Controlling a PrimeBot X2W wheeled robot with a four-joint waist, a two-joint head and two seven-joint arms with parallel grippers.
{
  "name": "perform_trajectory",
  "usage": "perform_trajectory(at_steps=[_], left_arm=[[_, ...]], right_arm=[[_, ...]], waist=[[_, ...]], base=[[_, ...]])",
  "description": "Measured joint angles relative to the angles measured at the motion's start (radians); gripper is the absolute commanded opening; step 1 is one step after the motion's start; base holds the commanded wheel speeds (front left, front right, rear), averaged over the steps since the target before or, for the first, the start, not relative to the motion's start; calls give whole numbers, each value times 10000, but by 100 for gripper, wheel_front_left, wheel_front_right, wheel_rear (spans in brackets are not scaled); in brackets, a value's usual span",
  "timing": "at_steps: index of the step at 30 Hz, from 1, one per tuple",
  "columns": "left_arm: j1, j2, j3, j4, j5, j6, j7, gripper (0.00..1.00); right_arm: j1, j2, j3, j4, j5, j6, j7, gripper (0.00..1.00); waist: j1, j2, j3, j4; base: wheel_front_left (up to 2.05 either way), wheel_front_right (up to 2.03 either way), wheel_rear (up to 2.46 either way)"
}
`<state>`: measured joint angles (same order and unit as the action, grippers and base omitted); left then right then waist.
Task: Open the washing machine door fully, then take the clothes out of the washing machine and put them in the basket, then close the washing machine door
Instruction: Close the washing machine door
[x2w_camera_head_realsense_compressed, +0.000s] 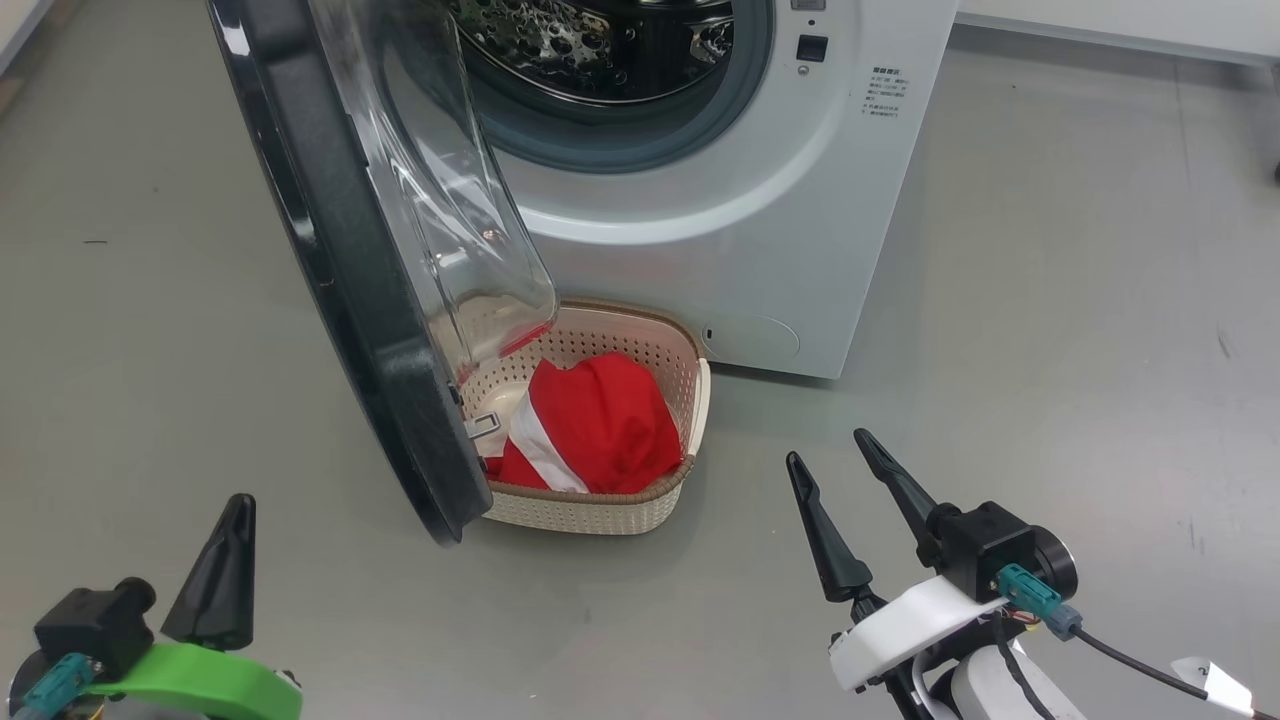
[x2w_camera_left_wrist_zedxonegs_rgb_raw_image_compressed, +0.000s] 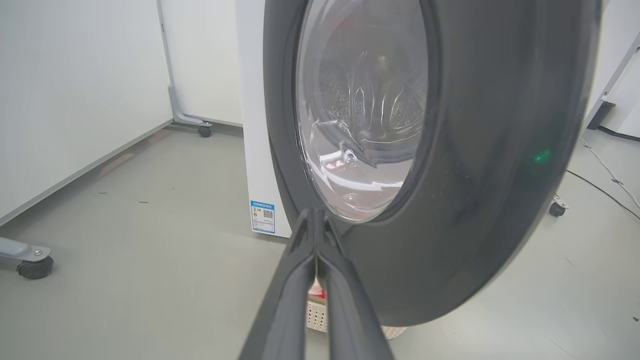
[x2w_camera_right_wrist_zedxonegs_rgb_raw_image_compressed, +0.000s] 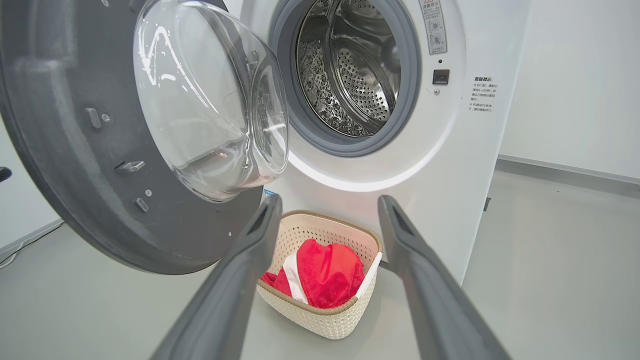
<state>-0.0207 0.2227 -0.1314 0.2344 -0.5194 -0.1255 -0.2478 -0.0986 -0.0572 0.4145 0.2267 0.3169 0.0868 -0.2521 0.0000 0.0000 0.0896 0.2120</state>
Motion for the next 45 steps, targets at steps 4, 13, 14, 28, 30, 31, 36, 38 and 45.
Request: perform_trajectory(at_steps=[4,13,14,28,30,31,36,38,45], left_arm=[[-97,61,125,-194,-460,0,0,0],[-884,-410,1239,-510,-3770,0,1060,0],[-971,-621,1354,-529,-4355,0,1306,0],[-1896,-2038,2901,-414,-11100,907,4784,0],[-1914,-2011,2897,-408,-11749,1154,5327,0],[-1916,-2011,2853,-410,-12052,1304,5611,0],[-1920,-2002,2508,-531,-12771,1902,6704,0],[-1919,-1990,2389,-602,-12872,2057,6991,0],[-1894,-1948,2119,-957,-13463,2217,7785,0]], right_arm=[[0,2,0,0,0,0,0,100],[0,6,4,4,0,0,0,100],[0,6,4,2,0,0,0,100],[0,12,96,13,65,0,0,100],[0,10,81,13,73,2,0,100],[0,10,77,13,73,0,0,100],[0,10,71,38,71,0,0,100],[0,10,75,42,71,2,0,100],[0,12,136,59,73,2,0,100]], waist=[[0,0,-4,13],[0,0,5,20],[0,0,9,19],[0,0,37,-91],[0,0,37,-119],[0,0,36,-130],[0,0,30,-169],[0,0,23,-180],[0,0,-14,-229]], base=[[0,0,0],[0,0,0],[0,0,0],[0,0,0],[0,0,0],[0,0,0],[0,0,0],[0,0,0],[0,0,0]])
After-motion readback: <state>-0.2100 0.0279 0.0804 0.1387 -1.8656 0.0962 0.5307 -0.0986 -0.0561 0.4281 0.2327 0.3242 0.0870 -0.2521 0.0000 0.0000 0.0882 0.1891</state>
